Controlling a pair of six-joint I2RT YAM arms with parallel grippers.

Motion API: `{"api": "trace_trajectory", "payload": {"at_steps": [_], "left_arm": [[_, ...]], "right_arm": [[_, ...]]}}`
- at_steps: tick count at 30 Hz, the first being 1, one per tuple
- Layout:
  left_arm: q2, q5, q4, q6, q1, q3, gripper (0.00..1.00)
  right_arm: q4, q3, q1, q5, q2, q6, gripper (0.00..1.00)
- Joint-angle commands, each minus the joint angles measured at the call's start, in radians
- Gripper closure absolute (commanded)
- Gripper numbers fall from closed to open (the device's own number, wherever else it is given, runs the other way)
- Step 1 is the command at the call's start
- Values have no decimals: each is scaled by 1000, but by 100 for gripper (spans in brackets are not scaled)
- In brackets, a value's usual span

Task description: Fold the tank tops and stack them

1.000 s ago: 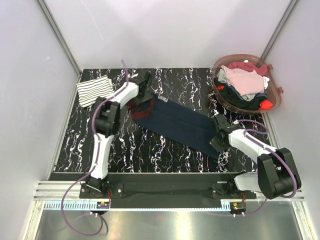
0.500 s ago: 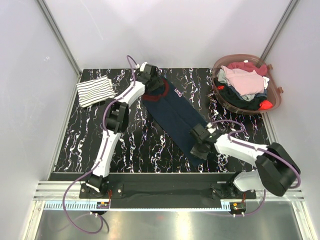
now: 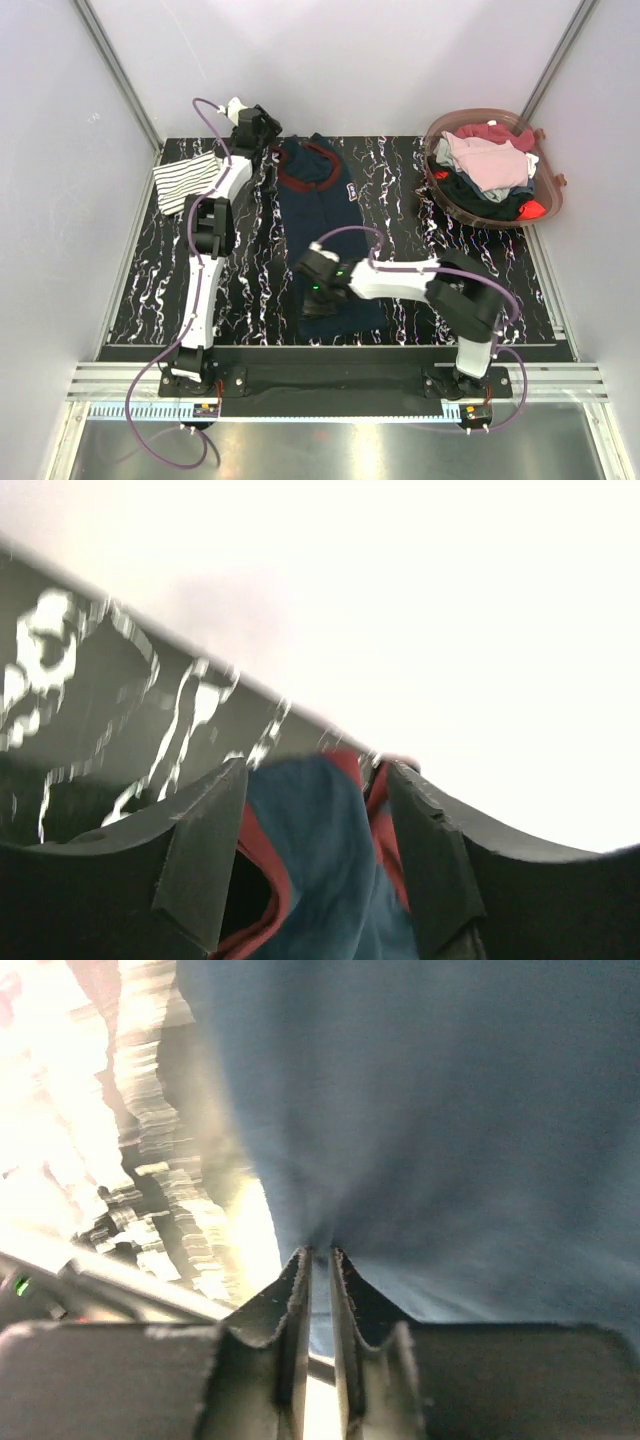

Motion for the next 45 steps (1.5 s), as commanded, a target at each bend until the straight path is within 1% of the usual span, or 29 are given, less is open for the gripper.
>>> {"api": "trace_trajectory", "payload": {"at_steps": [1, 4, 5, 6, 8, 10, 12, 13, 14, 15, 16, 17, 18, 20, 22, 23, 27, 29, 31, 33, 34, 35, 36, 37, 40, 41, 43, 44, 45], "left_arm": [[-2, 12, 182, 50, -42, 47, 35], [-48, 34, 185, 73, -40, 21, 29], [-71, 48, 199, 100, -40, 1, 28], [-97, 48, 197, 117, -40, -43, 27], [-186, 52, 193, 152, -37, -94, 22], [-291, 57, 196, 152, -29, -198, 18], [-362, 100, 181, 140, -22, -309, 12], [-439, 126, 193, 140, -8, -360, 11], [-483, 181, 214, 111, 0, -417, 9], [-532, 196, 230, 99, 6, -550, 9], [-629, 209, 246, 90, 12, -619, 7], [-678, 224, 262, 82, 21, -685, 5], [-767, 224, 259, 83, 24, -795, 4], [-839, 230, 218, 114, 26, -918, 3], [-927, 236, 169, 145, 26, -977, 2], [-951, 233, 112, 148, 26, -1003, 2], [-1059, 289, 72, 160, 23, -1160, 3], [-1082, 305, 46, 152, 20, -1197, 3], [-1097, 301, 46, 145, 3, -1246, 3], [-1082, 301, 47, 149, -11, -1275, 3], [-1068, 295, 46, 152, -19, -1274, 5], [-1050, 305, 46, 152, -19, -1254, 6], [-1009, 312, 24, 149, -19, -1238, 7], [-986, 309, 10, 154, -19, -1217, 10], [-881, 319, -17, 155, -19, -1128, 13], [-854, 319, -28, 156, -19, -1076, 17], [-773, 325, -62, 154, -19, -1021, 19], [-748, 333, -68, 157, -19, -973, 26], [-699, 335, -79, 156, -19, -950, 27]], "right_arm": [[8, 165, 55, -42, 84, -113, 78], [-13, 231, 57, -53, 89, -167, 61], [-31, 240, 57, -16, 81, -178, 56], [-50, 251, 57, -4, 70, -196, 46], [-81, 265, 57, 32, 40, -242, 39], [-136, 304, 55, 65, 20, -303, 33], [-200, 359, 43, 114, 12, -336, 32], [-217, 375, 32, 128, 11, -366, 32], [-234, 389, 18, 135, 11, -379, 32], [-240, 398, 2, 130, 6, -388, 32], [-236, 394, -50, 118, 0, -403, 32], [-224, 384, -77, 78, -12, -406, 33], [-182, 349, -107, 57, -41, -412, 33], [-123, 303, -199, 2, -72, -422, 32], [-99, 289, -283, -7, -97, -431, 31], [-93, 289, -310, -11, -97, -432, 30], [-47, 340, -449, -62, -24, -449, 27], [-27, 366, -526, -115, 15, -480, 25], [-10, 410, -571, -143, 79, -491, 22], [-45, 487, -627, -158, 147, -492, 18], [-45, 510, -646, -180, 170, -488, 5], [-36, 527, -660, -190, 190, -491, 7], [-35, 573, -681, -197, 236, -492, 11], [-42, 603, -689, -204, 262, -500, 21], [-117, 760, -706, -200, 383, -527, 39], [-142, 824, -709, -203, 412, -531, 39], [-151, 872, -719, -215, 478, -532, 39], [-150, 906, -724, -217, 494, -531, 38], [-151, 926, -726, -221, 527, -532, 38]]}}
